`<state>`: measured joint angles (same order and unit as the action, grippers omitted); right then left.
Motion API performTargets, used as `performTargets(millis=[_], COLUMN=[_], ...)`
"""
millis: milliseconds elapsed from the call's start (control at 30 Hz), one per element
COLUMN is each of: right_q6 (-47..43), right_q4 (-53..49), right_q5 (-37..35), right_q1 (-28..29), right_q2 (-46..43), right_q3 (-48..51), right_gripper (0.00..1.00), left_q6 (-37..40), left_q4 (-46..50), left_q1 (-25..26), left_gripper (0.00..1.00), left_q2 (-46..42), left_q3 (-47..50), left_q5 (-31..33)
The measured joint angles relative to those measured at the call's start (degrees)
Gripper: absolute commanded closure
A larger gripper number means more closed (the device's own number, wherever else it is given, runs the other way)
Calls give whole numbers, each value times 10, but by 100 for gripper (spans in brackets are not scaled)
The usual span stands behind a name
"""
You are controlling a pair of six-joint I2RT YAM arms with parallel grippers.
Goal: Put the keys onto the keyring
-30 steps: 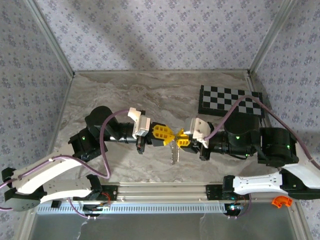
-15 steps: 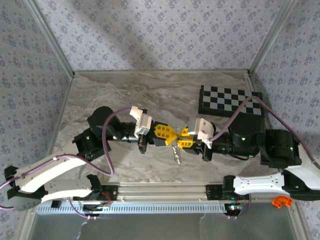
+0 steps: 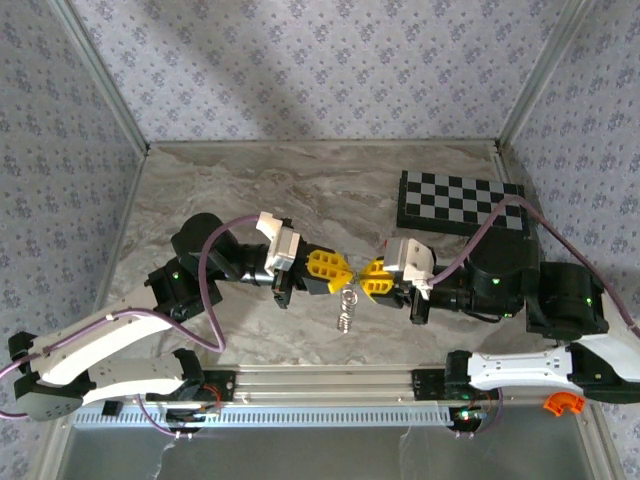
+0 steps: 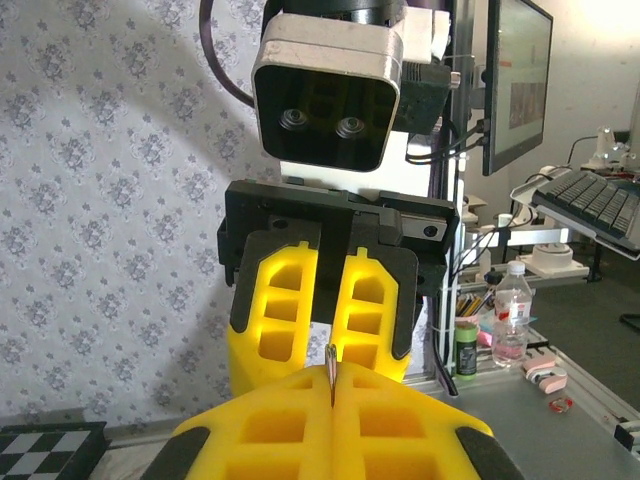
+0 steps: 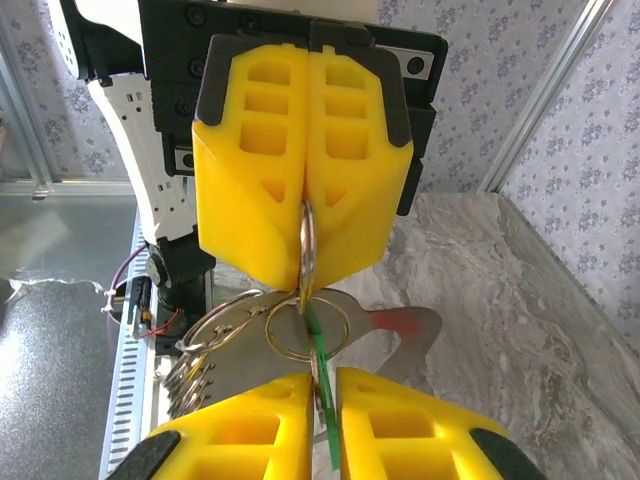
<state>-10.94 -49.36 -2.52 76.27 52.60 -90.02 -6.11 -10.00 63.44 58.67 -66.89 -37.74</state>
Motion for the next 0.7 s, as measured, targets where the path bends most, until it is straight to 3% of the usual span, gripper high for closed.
performTargets(millis=[200, 333, 700], right_q6=[2, 5, 11], right_q4=[5, 11, 21], right_q5=[15, 22, 29], right_q1=[0, 0, 0], right_q2=[3, 5, 3], right_q3=[6, 13, 29], right_gripper=[75, 72, 92], left_q6=[0, 0, 0], left_q4=[-1, -1, -1], left_q1=[0, 0, 0], left_gripper=[100, 100, 100], left_q2=[2, 4, 4], left_q3=[0, 0, 0], left_q5=[-1, -4, -4])
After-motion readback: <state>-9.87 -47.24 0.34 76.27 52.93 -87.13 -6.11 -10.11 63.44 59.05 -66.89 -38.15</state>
